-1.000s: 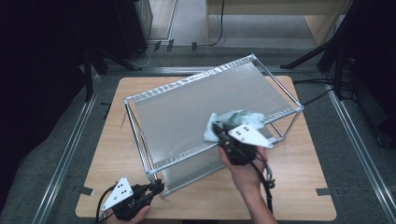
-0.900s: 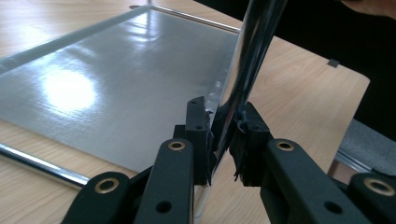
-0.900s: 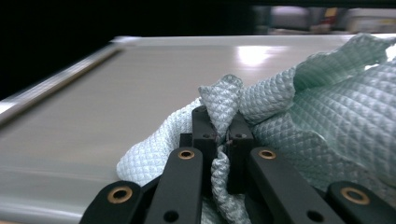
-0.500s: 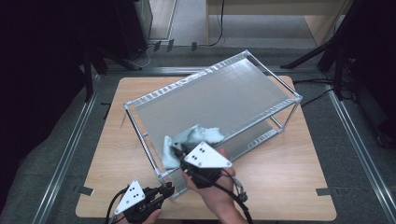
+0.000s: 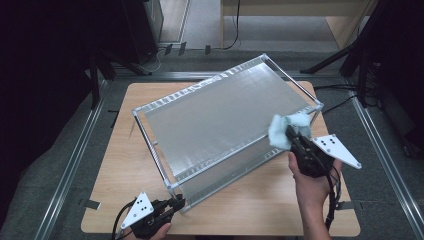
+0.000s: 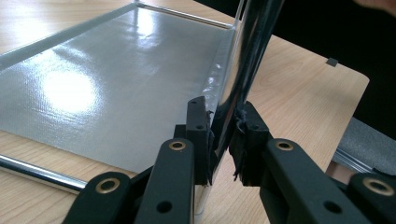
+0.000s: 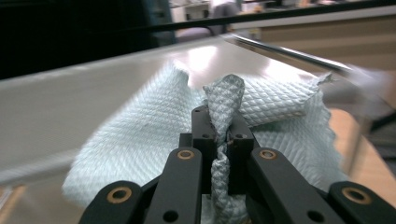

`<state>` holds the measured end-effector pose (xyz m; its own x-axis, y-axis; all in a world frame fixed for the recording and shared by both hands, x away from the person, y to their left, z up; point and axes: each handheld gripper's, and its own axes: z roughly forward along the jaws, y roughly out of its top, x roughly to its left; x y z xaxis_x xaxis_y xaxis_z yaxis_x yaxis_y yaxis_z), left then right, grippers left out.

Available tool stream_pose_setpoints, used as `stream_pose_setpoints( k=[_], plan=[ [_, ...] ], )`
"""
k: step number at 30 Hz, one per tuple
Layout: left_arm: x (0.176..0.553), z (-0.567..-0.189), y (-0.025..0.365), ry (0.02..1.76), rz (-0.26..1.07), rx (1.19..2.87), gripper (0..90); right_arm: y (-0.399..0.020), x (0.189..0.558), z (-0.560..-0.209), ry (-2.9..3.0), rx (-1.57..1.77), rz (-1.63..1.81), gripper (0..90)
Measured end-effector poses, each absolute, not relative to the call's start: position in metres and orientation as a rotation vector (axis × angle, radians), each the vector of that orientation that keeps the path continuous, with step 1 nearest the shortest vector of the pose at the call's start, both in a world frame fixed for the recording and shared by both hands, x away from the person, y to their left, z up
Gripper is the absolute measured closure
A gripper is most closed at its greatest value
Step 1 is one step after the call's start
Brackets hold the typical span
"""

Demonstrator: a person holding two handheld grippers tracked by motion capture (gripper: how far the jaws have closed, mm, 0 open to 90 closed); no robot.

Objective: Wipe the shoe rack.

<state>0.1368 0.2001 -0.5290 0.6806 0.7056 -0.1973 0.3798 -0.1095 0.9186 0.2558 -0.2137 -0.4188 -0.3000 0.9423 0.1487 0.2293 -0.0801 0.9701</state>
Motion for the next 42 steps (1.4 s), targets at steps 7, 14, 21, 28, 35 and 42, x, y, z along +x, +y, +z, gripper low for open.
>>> stream_pose_setpoints(
  k=[7,14,21,28,35,42],
  plan=[
    [0.139,-0.53,0.202,0.877,0.326,1.718,78.6,-0.222,0.276,-0.486,1.629,1.435,1.259,85.7],
    [0.139,-0.53,0.202,0.873,0.325,1.72,78.5,-0.21,0.312,-0.497,1.672,1.399,1.341,82.2],
    [0.139,-0.53,0.202,0.869,0.326,1.728,78.7,-0.214,0.307,-0.524,1.836,1.537,1.172,43.2],
    [0.139,-0.53,0.202,0.872,0.329,1.731,78.7,-0.203,0.294,-0.545,2.018,1.52,1.026,26.3],
    [0.14,-0.53,0.202,0.869,0.333,1.734,78.8,-0.193,0.301,-0.551,2.034,1.466,0.938,57.7],
    [0.14,-0.53,0.202,0.868,0.331,1.735,78.8,-0.209,0.315,-0.538,1.91,1.533,0.975,86.0]
  ],
)
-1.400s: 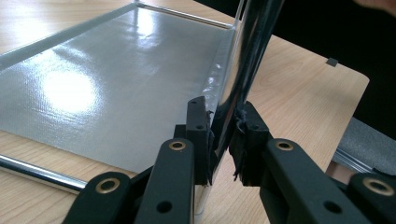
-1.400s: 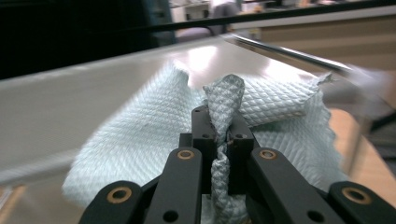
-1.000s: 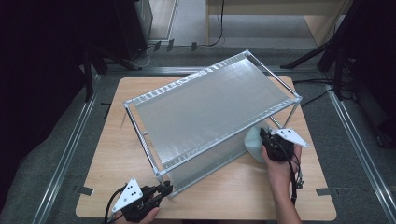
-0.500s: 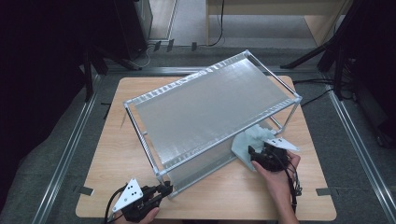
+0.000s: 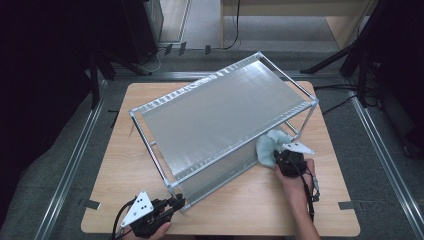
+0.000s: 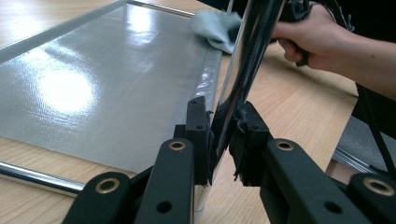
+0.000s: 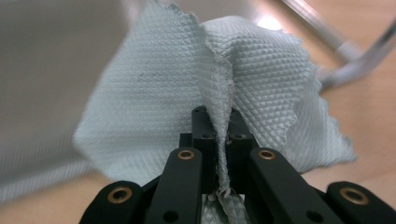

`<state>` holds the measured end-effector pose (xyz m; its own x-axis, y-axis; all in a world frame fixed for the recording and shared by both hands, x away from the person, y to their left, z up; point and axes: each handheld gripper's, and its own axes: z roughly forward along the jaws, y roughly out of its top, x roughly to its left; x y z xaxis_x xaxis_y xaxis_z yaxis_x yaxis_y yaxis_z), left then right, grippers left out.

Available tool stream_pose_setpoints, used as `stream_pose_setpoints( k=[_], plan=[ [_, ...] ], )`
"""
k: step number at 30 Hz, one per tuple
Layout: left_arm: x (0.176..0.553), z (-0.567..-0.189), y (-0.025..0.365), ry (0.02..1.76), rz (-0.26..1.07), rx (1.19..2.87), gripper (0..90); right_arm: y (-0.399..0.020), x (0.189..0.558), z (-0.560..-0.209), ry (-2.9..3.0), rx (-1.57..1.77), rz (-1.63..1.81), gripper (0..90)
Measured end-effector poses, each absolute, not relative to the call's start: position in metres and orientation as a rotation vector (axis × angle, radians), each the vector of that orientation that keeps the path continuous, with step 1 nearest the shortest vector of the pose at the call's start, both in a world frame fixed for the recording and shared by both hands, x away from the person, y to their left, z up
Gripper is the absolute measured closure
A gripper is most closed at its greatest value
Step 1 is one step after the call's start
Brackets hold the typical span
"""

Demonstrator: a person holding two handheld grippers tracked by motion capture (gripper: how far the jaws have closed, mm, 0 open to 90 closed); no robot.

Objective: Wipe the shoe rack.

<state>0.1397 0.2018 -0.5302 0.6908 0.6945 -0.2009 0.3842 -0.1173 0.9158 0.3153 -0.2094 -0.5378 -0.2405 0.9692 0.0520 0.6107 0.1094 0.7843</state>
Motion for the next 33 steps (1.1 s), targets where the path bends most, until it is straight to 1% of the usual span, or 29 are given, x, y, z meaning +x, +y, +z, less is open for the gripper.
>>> stream_pose_setpoints(
  k=[4,6,9,13,17,21,23,28,30,33],
  plan=[
    [0.14,-0.53,0.202,0.868,0.331,1.736,78.8,-0.212,0.335,-0.531,1.838,1.519,0.982,85.9],
    [0.14,-0.53,0.202,0.869,0.33,1.735,78.8,-0.209,0.343,-0.534,1.882,1.505,0.962,85.8],
    [0.14,-0.531,0.202,0.87,0.327,1.731,78.8,-0.199,0.345,-0.544,1.991,1.464,0.944,85.6],
    [0.139,-0.531,0.2,0.881,0.329,1.721,78.6,-0.183,0.333,-0.551,2.023,1.443,1.03,85.6],
    [0.138,-0.532,0.197,0.885,0.333,1.718,78.5,-0.156,0.317,-0.552,2.125,1.374,1.041,85.7],
    [0.138,-0.532,0.191,0.886,0.335,1.717,78.6,-0.108,0.286,-0.554,2.246,1.255,1.076,85.6],
    [0.138,-0.532,0.19,0.885,0.336,1.719,78.6,-0.081,0.265,-0.556,2.317,1.179,1.125,85.6],
    [0.138,-0.532,0.19,0.883,0.333,1.721,78.6,-0.032,0.224,-0.555,2.463,0.989,1.198,85.1],
    [0.138,-0.532,0.19,0.883,0.335,1.723,78.7,-0.027,0.218,-0.555,2.463,0.981,1.194,85.1],
    [0.138,-0.532,0.19,0.881,0.33,1.723,78.6,-0.04,0.222,-0.554,2.415,1.023,1.167,84.9]
  ],
)
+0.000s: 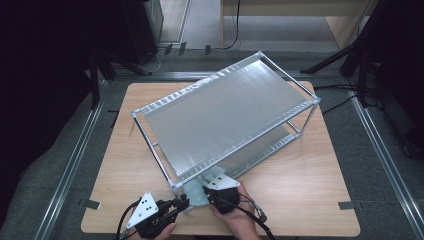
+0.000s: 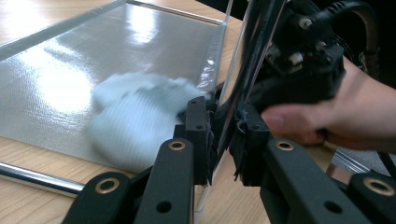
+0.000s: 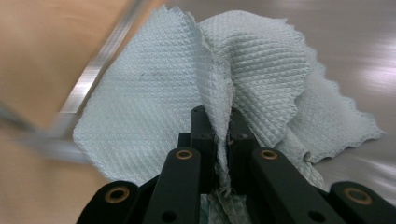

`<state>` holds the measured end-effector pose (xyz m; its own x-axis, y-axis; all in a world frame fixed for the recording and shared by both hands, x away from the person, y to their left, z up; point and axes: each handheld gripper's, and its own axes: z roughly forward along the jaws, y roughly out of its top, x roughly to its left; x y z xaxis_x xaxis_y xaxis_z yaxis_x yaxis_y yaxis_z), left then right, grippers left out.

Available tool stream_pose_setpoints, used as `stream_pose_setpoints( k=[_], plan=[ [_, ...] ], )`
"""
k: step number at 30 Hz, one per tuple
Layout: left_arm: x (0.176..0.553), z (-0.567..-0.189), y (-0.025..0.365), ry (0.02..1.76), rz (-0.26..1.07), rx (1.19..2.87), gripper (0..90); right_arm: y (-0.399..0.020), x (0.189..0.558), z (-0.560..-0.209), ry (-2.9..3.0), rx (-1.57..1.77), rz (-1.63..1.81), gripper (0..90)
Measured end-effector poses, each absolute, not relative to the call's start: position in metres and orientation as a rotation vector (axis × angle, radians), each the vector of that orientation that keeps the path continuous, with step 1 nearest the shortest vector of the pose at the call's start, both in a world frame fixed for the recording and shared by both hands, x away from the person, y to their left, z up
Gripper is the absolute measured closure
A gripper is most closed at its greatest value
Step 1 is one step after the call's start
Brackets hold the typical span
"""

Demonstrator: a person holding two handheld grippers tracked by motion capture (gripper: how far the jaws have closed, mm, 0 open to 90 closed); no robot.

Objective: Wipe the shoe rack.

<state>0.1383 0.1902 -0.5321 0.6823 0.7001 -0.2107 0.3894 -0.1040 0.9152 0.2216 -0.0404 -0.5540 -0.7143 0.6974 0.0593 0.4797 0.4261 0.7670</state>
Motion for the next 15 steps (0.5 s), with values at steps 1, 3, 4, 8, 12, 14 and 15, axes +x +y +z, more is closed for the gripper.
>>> stream_pose_setpoints(
  k=[1,3,4,8,12,14,15],
  plan=[
    [0.138,-0.532,0.19,0.88,0.327,1.723,78.6,-0.047,0.225,-0.553,2.386,1.055,1.153,84.9],
    [0.138,-0.532,0.19,0.88,0.327,1.724,78.6,-0.074,0.24,-0.552,2.298,1.162,1.114,84.6],
    [0.139,-0.532,0.19,0.879,0.327,1.725,78.6,-0.084,0.245,-0.551,2.261,1.212,1.103,84.6],
    [0.139,-0.532,0.19,0.882,0.325,1.724,78.6,-0.141,0.263,-0.543,1.98,1.522,1.008,82.4],
    [0.14,-0.533,0.189,0.884,0.323,1.72,78.5,-0.154,0.264,-0.548,1.981,1.569,0.973,82.7],
    [0.14,-0.533,0.188,0.887,0.33,1.721,78.5,-0.144,0.264,-0.551,2.018,1.54,0.977,82.3],
    [0.14,-0.533,0.187,0.888,0.339,1.722,78.6,-0.138,0.264,-0.551,2.026,1.52,0.964,81.9]
  ],
)
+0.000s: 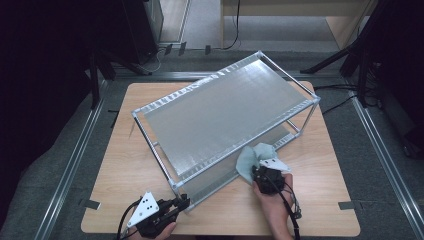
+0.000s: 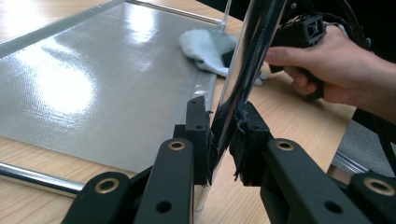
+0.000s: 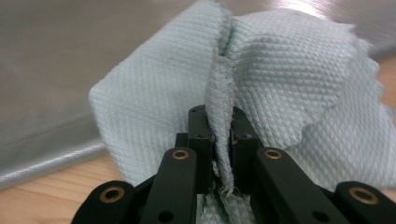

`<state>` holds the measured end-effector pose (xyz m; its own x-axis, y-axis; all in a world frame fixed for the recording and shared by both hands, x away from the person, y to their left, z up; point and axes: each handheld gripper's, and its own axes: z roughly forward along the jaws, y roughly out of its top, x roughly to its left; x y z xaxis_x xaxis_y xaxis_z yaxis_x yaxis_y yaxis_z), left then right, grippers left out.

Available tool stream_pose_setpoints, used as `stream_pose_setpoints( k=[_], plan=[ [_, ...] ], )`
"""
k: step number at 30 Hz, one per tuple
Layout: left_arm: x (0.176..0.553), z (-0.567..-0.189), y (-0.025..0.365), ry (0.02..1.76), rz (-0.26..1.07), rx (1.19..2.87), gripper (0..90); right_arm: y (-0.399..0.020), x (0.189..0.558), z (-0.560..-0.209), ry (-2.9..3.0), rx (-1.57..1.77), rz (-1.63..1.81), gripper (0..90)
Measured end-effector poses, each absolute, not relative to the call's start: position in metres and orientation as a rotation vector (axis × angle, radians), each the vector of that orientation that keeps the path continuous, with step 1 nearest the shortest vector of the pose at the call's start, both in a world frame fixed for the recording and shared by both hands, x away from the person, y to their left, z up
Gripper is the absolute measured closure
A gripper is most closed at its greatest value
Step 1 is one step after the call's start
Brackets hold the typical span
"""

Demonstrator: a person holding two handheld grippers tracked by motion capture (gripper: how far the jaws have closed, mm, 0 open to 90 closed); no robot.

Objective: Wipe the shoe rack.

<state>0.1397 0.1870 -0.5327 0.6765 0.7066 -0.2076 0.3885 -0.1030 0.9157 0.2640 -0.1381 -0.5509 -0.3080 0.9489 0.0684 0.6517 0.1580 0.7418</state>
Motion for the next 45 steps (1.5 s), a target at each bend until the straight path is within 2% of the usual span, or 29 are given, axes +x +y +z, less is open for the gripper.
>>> stream_pose_setpoints(
  k=[14,20,23,26,32,45],
  plan=[
    [0.148,-0.532,0.157,0.843,0.357,1.748,80.0,-0.05,0.271,-0.555,2.15,1.36,1.014,82.5],
    [0.148,-0.533,0.148,0.815,0.374,1.752,80.0,-0.035,0.271,-0.555,2.254,1.257,1.055,80.9],
    [0.145,-0.534,0.153,0.837,0.377,1.735,78.5,-0.043,0.271,-0.554,2.208,1.296,1.047,81.6],
    [0.139,-0.534,0.157,0.845,0.424,1.727,70.3,-0.059,0.269,-0.554,2.176,1.313,1.045,81.7],
    [0.125,-0.532,0.181,0.859,0.437,1.673,60.0,-0.096,0.258,-0.545,2.145,1.277,1.029,80.7],
    [0.1,-0.53,0.269,1.096,0.646,1.551,57.3,-0.181,0.278,-0.539,1.983,1.39,0.913,78.9]
  ],
)
